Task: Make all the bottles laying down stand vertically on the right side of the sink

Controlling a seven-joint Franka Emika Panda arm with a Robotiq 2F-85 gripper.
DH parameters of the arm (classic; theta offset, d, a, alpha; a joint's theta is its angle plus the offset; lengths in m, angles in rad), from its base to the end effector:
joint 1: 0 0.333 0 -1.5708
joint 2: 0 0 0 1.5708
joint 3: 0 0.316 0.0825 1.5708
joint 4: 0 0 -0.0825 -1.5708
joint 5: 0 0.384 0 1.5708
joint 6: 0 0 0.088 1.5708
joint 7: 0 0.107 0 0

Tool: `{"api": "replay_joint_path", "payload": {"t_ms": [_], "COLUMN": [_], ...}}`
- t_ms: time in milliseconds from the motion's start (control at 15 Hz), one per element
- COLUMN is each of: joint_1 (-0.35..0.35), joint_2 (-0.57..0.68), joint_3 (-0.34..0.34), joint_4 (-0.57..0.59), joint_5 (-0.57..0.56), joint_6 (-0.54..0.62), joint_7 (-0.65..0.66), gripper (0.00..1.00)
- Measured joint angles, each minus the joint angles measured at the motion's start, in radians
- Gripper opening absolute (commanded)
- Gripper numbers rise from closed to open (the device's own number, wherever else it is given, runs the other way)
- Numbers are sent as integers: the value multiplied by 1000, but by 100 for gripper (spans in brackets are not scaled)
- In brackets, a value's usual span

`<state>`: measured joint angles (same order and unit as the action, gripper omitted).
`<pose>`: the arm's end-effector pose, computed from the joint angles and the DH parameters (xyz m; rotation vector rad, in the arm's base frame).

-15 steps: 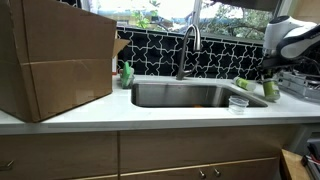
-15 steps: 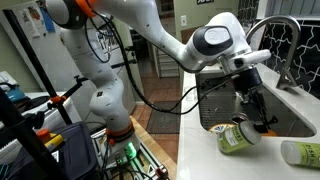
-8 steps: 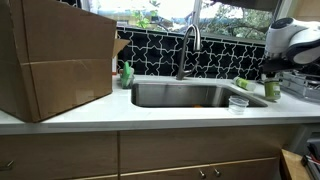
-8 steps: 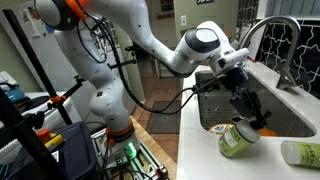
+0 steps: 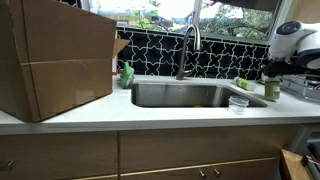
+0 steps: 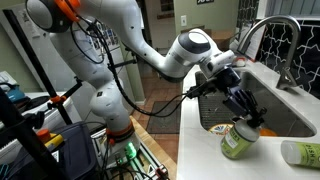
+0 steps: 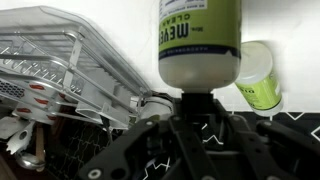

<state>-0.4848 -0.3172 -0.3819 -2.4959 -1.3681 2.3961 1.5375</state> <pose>0.2885 -0.3545 0.4158 1.7459 -1.5115 0.6115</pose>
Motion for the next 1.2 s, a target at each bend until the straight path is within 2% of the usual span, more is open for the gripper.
{"api": "replay_joint_path", "payload": {"t_ms": [67,133,333,600,933,1200], "joint_1": [0,1,3,16,36,41], "joint_2": [-6,-12,-25,-39,-45,-61], "joint_3": [0,-1,-4,-14,-35,-44], "joint_4": [-9,-17,-33,-47,-63,-72], "joint_5": [-25,-49,-92,-94,-50,43], "joint_6": [3,4,6,15,54,72], "joint_7": [23,43,80,78,18,-89], "gripper": [28,49,70,98,100,100]}}
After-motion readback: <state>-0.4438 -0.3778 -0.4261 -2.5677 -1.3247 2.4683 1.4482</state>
